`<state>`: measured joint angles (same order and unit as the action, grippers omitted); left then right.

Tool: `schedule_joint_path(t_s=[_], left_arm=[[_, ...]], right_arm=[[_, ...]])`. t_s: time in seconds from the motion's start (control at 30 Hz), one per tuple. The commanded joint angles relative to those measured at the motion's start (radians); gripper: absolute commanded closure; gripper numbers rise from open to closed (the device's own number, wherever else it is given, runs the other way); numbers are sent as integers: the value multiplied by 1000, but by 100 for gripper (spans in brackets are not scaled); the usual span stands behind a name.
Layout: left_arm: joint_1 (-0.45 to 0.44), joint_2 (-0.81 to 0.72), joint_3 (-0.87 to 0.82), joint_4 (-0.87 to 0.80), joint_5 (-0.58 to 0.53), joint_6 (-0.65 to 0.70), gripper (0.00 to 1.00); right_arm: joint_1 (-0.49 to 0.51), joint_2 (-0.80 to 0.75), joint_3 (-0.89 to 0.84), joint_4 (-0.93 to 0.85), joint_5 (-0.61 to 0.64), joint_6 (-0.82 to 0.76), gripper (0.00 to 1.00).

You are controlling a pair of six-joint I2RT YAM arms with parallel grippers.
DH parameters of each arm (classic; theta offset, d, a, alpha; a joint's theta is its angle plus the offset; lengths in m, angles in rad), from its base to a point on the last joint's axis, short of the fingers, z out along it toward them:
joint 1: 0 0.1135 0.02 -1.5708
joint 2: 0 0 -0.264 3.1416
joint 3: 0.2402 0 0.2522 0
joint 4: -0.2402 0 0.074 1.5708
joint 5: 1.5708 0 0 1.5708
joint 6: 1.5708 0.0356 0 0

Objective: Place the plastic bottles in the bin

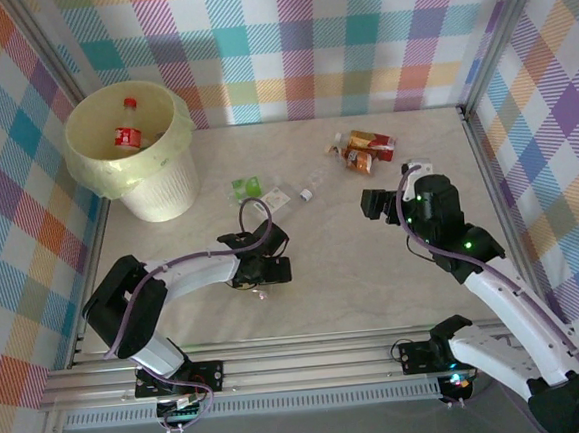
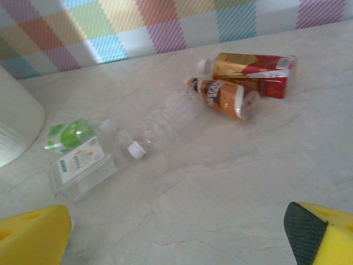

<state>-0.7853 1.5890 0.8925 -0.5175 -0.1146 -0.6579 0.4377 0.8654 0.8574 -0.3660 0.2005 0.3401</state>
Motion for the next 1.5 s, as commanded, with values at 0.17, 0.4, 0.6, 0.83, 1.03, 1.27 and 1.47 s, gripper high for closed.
schedule_joint_path(t_s=[0.17,0.4,0.6,0.83,1.03,1.27,1.47], left_arm=[[-23,18,-1,14,-26,20,14],[-24,16,-1,10,-52,27,29],[-24,-27,-32,35,-78,22,37],[-25,-102,-71,54,-123,9,44],[-17,-224,-69,33,-208,14,51],[26,-365,-45,-24,-266,21,56],[131,-463,62,-70,-285,77,56]], right_arm=[[-5,-2,-5,95,-146,0,0],[-6,64,21,82,-335,-13,0],[5,214,87,59,-479,28,0],[51,267,86,182,-463,31,0],[81,331,132,205,-451,34,0],[103,363,158,247,-430,70,0],[108,358,164,284,-413,89,0]])
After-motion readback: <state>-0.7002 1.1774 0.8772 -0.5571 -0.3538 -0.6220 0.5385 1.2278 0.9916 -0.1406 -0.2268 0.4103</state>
